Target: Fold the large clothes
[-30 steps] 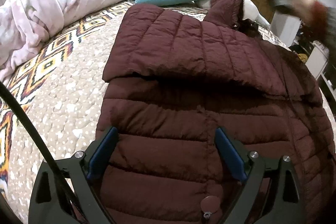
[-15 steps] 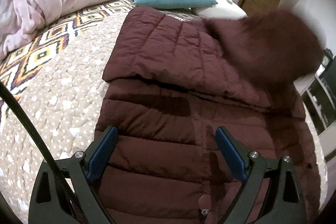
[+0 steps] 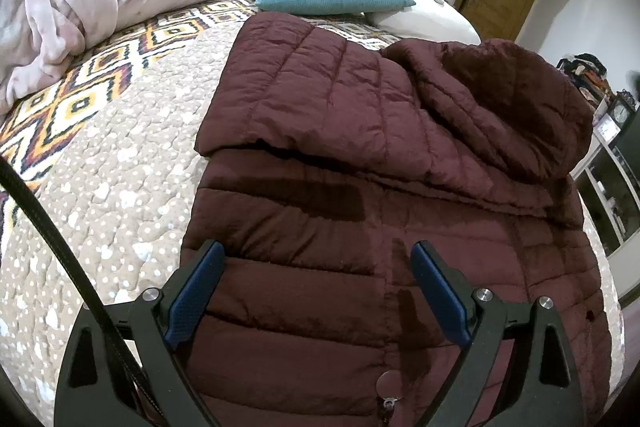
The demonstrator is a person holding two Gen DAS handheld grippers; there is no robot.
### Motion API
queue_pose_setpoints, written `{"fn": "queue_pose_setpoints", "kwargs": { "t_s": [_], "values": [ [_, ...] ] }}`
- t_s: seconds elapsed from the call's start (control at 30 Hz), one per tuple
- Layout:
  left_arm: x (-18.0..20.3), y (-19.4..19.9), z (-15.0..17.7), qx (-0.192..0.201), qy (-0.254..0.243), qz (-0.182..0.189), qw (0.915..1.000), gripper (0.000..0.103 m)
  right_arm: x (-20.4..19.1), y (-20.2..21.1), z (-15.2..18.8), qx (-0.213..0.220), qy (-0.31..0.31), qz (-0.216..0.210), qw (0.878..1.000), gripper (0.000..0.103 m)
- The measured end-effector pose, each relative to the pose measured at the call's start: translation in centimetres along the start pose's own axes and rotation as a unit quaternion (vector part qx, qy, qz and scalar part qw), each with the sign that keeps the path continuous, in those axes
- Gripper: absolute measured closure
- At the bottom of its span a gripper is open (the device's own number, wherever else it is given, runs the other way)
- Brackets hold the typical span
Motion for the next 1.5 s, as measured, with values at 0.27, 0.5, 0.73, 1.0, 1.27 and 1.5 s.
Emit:
{"fn": "queue_pose_setpoints", "kwargs": {
  "t_s": [0.27,0.5,0.73,1.0,1.27,1.5],
  "values": [
    [0.1,-0.3,0.1,-0.003,-0.012,-0.018,0.9998,0.01,-6.5,-14.1,3.5,-0.138,-0.086,-0.154,0.975,0.088],
    [0.1,-0.4,0.0,-0.007,-0.01,-0.017,0.9998,0.01,-13.8,-13.2,10.0,-0.191,0.046,-0.166,0.966,0.088],
    [0.1,-0.3,0.1,-0.008,-0.01,-0.019,0.9997,0.01,-12.5,-4.6,4.0,-0.082,0.061,-0.174,0.979,0.086],
    [0.1,-0.4,0.1,-0.009,-0.012,-0.021,0.9997,0.01,-10.4,-12.3,-1.0,-0.081,-0.035,-0.125,0.988,0.077],
    [0.0,-0.4,0.1,-0.009,-0.015,-0.025,0.9995,0.01,-13.2,-16.0,3.5,-0.138,-0.054,-0.196,0.969,0.076],
    [0.3,2.8,-0.6,0.021,-0.011,-0.017,0.9996,0.01,-7.2,-5.3,4.1,-0.058,-0.068,-0.245,0.966,0.064]
  ]
}}
Point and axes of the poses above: each gripper's, at about its wrist camera, not at the fingertips, and y roughly against the way its jaws point, x to its right, z to its underside, the point moved 7 cm from there along -y, roughly the way its jaws point, and after that the axes turned 10 degrees about y, right-handed, at the moved point
